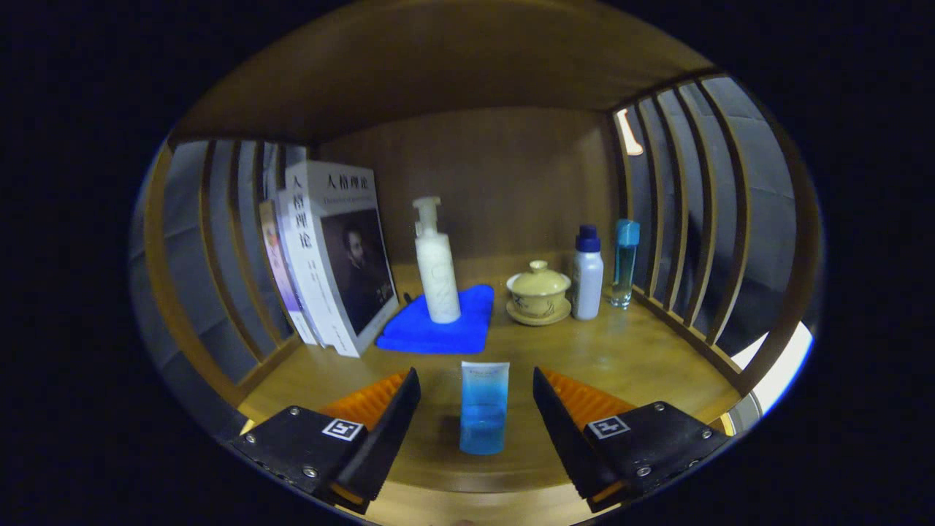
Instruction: Pull open the drawer, take out the items inside it, and place them on the countertop above the cabinet.
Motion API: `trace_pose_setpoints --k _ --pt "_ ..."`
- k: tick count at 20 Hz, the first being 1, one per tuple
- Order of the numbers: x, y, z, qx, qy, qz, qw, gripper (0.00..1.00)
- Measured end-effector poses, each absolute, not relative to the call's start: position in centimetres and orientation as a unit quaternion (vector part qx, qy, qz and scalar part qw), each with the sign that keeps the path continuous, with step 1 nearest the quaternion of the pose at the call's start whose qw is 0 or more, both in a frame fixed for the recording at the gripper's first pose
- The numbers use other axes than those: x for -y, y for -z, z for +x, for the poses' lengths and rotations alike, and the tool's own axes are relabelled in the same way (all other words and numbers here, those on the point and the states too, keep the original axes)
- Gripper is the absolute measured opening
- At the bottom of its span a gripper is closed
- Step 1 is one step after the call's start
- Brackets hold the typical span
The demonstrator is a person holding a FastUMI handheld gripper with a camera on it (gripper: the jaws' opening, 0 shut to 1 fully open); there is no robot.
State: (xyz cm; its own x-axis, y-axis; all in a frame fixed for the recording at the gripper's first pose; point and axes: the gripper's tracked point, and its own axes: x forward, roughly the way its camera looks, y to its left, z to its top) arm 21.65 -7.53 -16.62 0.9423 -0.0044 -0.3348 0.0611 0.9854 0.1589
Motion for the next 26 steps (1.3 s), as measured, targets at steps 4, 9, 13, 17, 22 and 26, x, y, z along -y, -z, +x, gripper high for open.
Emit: trace_pose_setpoints --k 4,9,13,17,22,26 --pt "7.9 14.5 17.2 -0.132 0.019 0.079 0.988 0.95" --pt "7.6 12.8 10.9 -0.093 0.023 0.08 0.992 0.95" --pt "6.0 13.4 5.9 -0.071 0.023 0.029 0.997 0.95" --pt "3.9 14.7 1.2 -0.057 0.023 0.012 0.998 0.95" --pt "3.3 16.3 -4.0 -0.048 0.026 0.011 0.998 0.95" --pt "2.9 17.9 -6.6 -0.047 0.007 -0.017 0.999 0.95"
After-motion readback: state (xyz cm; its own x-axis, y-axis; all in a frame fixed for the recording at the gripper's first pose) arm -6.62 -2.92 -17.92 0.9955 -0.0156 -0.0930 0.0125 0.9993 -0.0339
